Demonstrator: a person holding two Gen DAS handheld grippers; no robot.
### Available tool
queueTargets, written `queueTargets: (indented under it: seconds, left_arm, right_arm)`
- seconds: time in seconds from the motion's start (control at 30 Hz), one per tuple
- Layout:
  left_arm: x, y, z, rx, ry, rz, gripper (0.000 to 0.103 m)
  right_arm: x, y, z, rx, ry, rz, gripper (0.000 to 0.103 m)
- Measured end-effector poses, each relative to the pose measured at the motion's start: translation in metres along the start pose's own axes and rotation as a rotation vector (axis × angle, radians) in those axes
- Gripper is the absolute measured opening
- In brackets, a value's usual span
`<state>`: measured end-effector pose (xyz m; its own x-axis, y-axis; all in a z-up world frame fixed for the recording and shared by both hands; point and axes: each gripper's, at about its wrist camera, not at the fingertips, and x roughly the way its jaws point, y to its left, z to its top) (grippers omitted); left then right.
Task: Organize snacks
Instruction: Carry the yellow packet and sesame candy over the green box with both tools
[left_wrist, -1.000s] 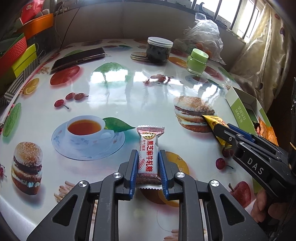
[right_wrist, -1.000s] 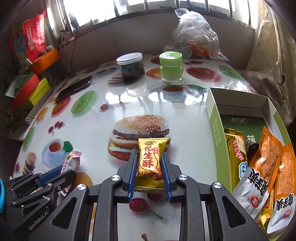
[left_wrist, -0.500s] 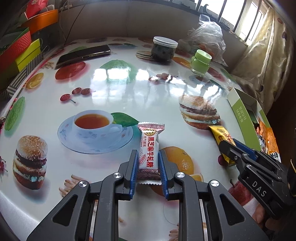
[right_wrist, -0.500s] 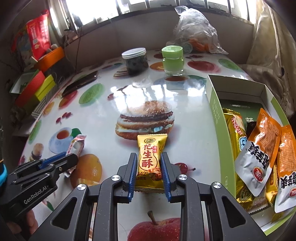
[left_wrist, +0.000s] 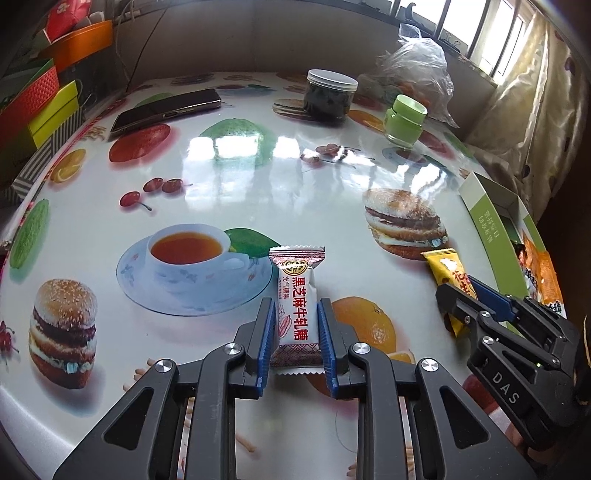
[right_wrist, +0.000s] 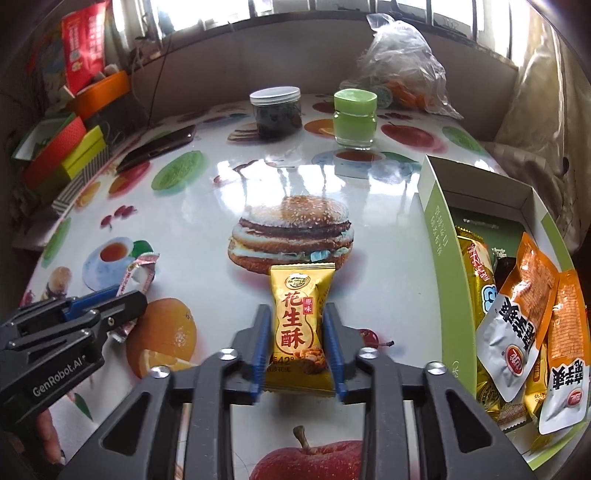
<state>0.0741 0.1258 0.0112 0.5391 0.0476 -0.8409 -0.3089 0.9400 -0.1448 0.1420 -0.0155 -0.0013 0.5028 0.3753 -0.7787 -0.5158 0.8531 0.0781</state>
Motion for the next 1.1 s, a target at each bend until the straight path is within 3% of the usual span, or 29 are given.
queueTargets:
  seconds: [0.63,1.1]
  left_arm:
    - [-0.017,-0.007,0.005,0.009,-0.039,-0.005,0.021]
    - [-0.033,-0.050,0.017,0.092,-0.061,-0.073,0.021]
  right_arm:
    - [-0.026,0.001,-0.003,0.018,-0.044,0.024,0.021]
    - [-0.074,-0.029,-0.008,0.089,-0.114,-0.018,0.021]
